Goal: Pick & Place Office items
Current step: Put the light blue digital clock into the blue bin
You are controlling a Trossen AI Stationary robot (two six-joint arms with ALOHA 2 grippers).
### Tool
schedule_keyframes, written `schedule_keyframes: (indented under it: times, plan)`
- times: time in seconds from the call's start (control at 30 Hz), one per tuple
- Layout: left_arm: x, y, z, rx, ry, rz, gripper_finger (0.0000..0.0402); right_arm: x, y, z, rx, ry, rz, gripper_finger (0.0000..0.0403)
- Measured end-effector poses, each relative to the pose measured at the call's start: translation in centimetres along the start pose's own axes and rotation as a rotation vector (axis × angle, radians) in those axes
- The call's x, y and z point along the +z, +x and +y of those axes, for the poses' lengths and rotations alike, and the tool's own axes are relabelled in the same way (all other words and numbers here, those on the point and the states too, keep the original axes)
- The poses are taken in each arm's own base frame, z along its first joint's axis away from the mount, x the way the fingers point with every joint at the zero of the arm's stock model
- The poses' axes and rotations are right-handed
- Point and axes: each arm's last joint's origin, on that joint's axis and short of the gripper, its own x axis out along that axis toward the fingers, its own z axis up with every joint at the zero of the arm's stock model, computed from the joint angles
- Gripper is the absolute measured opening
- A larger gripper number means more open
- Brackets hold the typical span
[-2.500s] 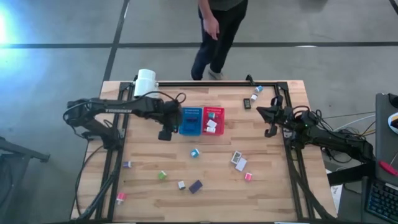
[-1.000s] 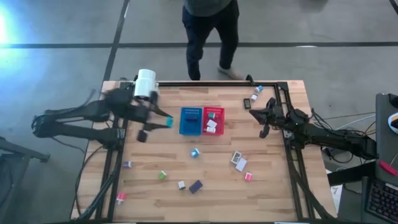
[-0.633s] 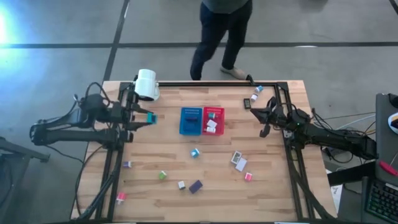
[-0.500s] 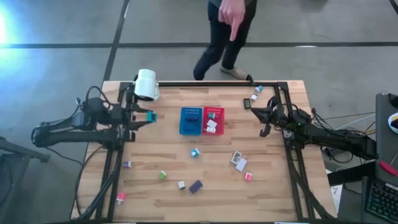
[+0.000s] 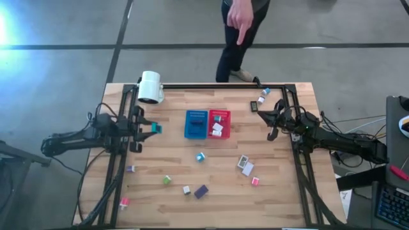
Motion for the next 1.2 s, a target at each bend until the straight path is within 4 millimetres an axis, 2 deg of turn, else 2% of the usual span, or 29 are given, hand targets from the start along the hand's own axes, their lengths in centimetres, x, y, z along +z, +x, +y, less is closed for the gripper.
schedule_keyframes:
  times: [0.23,0.33,0.43,0.57,0.63,0.7,0.8,0.93,1.07,1.2]
  plan:
    - [-0.5,-0.4,0.0,0.045,0.012,-0.018,0.0152,0.1,0.0,0.0,-0.001,-0.011,-0.011,0.0008]
    - [1.1,-0.2,0.5,0.138,0.009,-0.024,0.0152,0.2,0.0,0.0,0.000,-0.021,-0.024,0.0008]
    - [4.0,0.5,1.1,0.186,0.009,-0.043,0.0152,0.3,0.0,0.0,0.000,-0.020,-0.032,0.0008]
    - [7.7,3.0,2.1,0.203,0.007,0.037,0.0152,0.3,0.0,0.0,0.000,-0.017,-0.034,0.0008]
    - [8.8,5.2,2.8,0.230,0.005,0.121,0.0152,0.4,0.0,0.0,0.000,-0.020,-0.037,0.0008]
    - [9.1,8.0,3.5,0.243,0.007,0.258,0.0152,0.4,0.0,0.0,0.001,-0.020,-0.040,0.0008]
    - [7.6,12.4,4.2,0.213,0.045,0.532,0.0152,0.4,0.0,0.0,0.001,-0.020,-0.043,0.0008]
    - [3.1,17.2,4.5,0.129,0.078,0.869,0.0152,0.5,0.0,0.0,0.001,-0.025,-0.048,0.0008]
    - [-2.1,20.2,4.5,0.064,0.095,1.093,0.0152,0.5,0.0,0.0,0.001,-0.032,-0.048,0.0008]
    - [-5.7,21.9,4.6,0.032,0.112,1.217,0.0152,0.4,0.0,0.0,0.001,-0.033,-0.046,0.0008]
